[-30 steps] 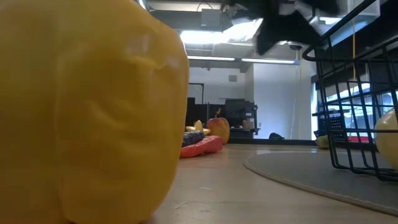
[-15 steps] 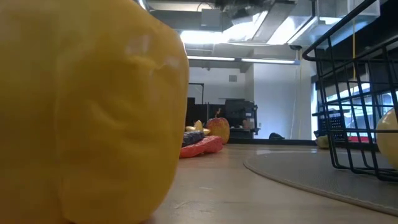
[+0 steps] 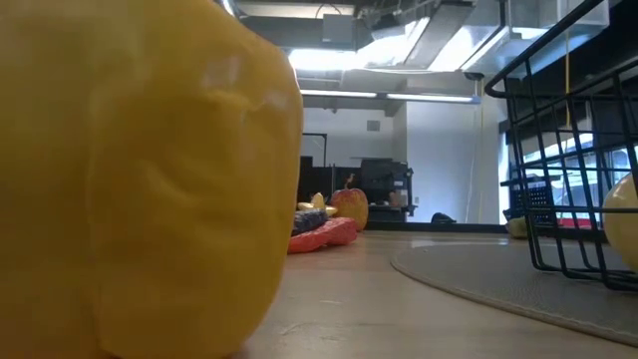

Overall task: Build produce basket
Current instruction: Put the pink peach into the wire basket

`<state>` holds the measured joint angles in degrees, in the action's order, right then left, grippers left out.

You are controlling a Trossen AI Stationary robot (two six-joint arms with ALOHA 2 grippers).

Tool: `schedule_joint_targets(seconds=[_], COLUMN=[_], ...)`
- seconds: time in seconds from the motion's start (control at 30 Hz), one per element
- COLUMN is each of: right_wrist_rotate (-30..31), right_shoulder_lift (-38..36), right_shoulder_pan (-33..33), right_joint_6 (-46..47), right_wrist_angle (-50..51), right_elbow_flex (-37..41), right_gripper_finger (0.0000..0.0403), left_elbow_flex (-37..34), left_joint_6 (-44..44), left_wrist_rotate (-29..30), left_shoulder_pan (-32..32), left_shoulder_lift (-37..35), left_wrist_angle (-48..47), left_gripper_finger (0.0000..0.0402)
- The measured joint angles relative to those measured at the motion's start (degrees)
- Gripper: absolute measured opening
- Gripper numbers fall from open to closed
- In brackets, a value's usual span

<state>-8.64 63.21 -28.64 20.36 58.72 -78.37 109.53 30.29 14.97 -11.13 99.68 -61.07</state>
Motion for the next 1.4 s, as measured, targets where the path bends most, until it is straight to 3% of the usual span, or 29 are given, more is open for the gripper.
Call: schedule_joint_targets(seconds=[0.33,0.67,0.77,0.97,1.2,1.4], right_wrist_rotate=[0.0,0.3,3.3,9.0,9.1,9.2], right_shoulder_lift=[0.0,0.0,0.1,0.5,2.4,4.8], right_shoulder_pan=[0.0,0.0,0.0,0.0,0.0,0.0], right_joint_6=[-1.4,-1.6,-1.5,-1.4,0.7,1.8], right_wrist_angle=[-5.1,-5.8,-5.8,-8.5,-10.1,-15.5], right_elbow_flex=[0.0,0.0,0.0,-0.1,-0.1,-0.1], right_gripper_finger=[0.0090,0.0090,0.0090,0.0090,0.0090,0.0090], left_elbow_flex=[-0.1,-0.1,-0.1,-0.1,-0.1,-0.1], left_joint_6=[13.1,14.3,15.1,21.6,31.4,44.7], left_wrist_rotate=[-0.6,-15.4,-17.4,-17.4,-17.5,-15.6], left_shoulder_pan=[-3.4,-8.7,-11.4,-17.2,-25.9,-34.0], left_shoulder_lift=[-1.1,-1.2,-1.2,-1.2,-1.2,-1.2], left_wrist_angle=[-15.8,-20.8,-21.2,-25.9,-27.2,-27.4], left_gripper_finger=[0.0204,0.0204,0.0204,0.0204,0.0204,0.0204])
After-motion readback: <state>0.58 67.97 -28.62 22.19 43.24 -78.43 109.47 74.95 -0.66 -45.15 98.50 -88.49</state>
